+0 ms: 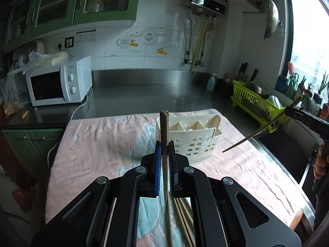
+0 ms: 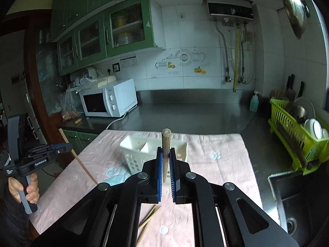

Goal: Organize utensils
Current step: 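Lift the chopstick with the left tool and carry it over the white holder, then open the left tool to drop the chopstick into the holder, then move the right tool down and close it on a wooden chopstick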

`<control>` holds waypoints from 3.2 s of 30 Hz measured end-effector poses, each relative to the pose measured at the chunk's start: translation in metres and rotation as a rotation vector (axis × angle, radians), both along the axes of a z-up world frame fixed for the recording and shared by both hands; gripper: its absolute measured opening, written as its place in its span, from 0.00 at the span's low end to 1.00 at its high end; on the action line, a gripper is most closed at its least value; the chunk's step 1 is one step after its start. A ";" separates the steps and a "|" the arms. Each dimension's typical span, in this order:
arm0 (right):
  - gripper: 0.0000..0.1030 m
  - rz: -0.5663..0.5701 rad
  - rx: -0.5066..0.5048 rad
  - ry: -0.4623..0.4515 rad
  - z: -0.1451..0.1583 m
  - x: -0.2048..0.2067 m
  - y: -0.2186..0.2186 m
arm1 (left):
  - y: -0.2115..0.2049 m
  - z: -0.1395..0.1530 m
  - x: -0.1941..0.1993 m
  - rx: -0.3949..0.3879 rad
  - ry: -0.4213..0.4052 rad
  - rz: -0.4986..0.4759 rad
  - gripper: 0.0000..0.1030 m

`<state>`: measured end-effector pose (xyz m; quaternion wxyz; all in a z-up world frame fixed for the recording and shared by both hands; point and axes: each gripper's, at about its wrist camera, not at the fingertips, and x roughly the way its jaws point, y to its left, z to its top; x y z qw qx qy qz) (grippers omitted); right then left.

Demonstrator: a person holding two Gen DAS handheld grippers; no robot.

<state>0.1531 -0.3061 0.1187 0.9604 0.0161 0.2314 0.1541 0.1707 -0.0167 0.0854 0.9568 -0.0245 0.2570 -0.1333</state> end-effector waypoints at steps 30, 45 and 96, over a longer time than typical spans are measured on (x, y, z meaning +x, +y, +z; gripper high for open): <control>0.07 0.005 -0.085 0.144 -0.034 0.121 0.018 | -0.039 0.021 0.150 -0.057 0.008 0.060 0.08; 0.27 -0.035 -0.063 0.042 -0.038 0.026 0.017 | -0.029 0.034 0.061 -0.033 -0.061 0.039 0.48; 0.07 -0.154 0.009 0.472 -0.229 -0.070 0.115 | 0.026 -0.160 -0.113 0.012 0.194 0.026 0.57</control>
